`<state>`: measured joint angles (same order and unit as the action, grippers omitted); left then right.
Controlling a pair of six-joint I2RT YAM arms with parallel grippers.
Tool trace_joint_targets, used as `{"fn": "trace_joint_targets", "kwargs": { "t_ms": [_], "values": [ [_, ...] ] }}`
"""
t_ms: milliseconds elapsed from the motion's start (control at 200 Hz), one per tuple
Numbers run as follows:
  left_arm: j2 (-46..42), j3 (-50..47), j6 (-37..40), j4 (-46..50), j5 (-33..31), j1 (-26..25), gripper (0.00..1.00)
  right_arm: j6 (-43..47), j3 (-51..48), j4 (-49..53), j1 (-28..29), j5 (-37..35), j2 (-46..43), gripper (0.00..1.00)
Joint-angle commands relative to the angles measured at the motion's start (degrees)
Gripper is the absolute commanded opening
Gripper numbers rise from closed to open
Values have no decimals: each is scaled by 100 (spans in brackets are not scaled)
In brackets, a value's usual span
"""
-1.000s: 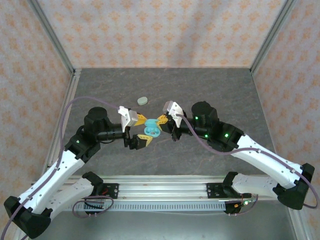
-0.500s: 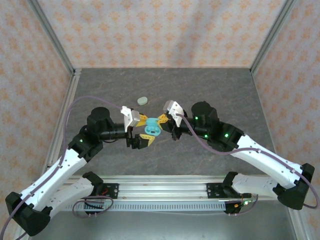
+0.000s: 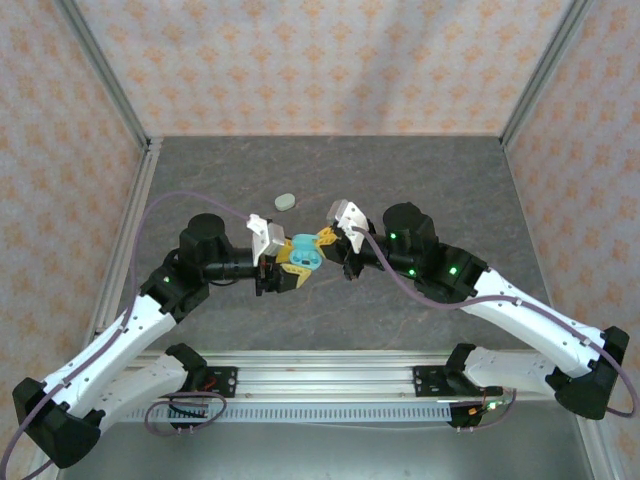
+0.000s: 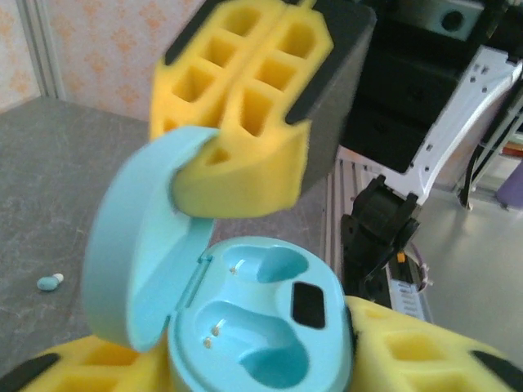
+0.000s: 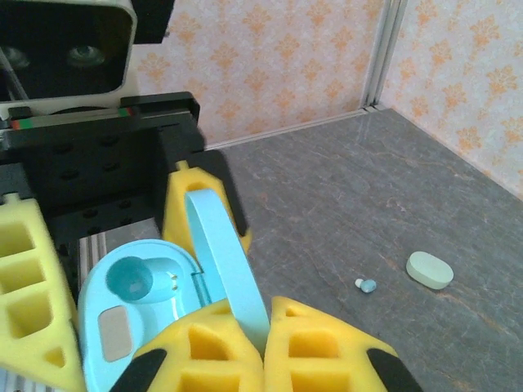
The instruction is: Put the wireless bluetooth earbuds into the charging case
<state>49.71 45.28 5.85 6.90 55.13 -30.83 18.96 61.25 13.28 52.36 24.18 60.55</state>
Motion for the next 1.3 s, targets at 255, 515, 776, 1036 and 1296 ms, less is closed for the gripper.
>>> {"fn": "trace_joint_targets", "kwargs": {
  "t_ms": [255, 515, 776, 1036, 1296],
  "values": [
    [-125, 43, 143, 74, -77, -33, 33, -33, -7, -46, 38, 155, -219, 6],
    [-205, 55, 171, 158, -173, -32, 29, -107, -9, -58, 33, 273, -215, 15],
    [-224, 45, 145, 189, -307, -30, 29, -169, 17, -79, 35, 329, -241, 30],
    [-250, 53, 137, 235, -472, -19, 29, -377, 87, -75, 33, 418, -331, 40],
    [-266, 72, 96, 323, -589, 50, 28, -922, 210, -118, 27, 95, -625, 48]
  ]
}}
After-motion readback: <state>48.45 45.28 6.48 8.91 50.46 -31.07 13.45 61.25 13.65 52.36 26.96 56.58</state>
